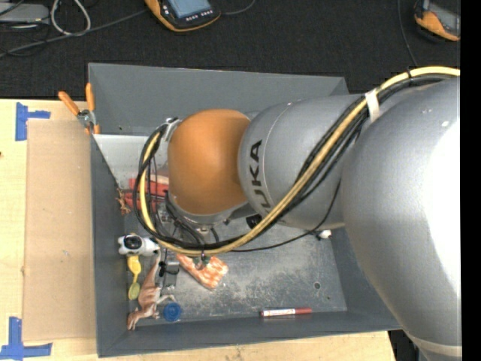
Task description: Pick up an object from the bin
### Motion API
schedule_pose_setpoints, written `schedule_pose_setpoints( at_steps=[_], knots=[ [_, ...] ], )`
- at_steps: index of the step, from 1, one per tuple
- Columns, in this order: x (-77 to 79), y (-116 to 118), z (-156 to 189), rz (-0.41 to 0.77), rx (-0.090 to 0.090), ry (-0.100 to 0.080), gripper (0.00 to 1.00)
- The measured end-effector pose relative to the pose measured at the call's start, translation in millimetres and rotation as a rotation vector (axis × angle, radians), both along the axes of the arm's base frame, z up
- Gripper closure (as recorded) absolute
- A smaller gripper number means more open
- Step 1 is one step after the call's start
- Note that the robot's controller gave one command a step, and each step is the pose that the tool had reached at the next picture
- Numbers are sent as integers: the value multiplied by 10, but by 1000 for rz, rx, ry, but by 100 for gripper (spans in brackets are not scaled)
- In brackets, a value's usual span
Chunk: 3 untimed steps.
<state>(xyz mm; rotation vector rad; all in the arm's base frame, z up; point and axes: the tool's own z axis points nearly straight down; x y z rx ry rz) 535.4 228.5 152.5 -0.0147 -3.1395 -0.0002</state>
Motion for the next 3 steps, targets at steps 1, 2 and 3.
schedule_pose_setpoints(
  at_steps=[1,2,3],
  knots=[
    [0,1,0,0,0,0,0],
    [-206,-374,-230,-49,1,0,0],
    [16,-733,-447,-66,3,-6,0]
  ],
)
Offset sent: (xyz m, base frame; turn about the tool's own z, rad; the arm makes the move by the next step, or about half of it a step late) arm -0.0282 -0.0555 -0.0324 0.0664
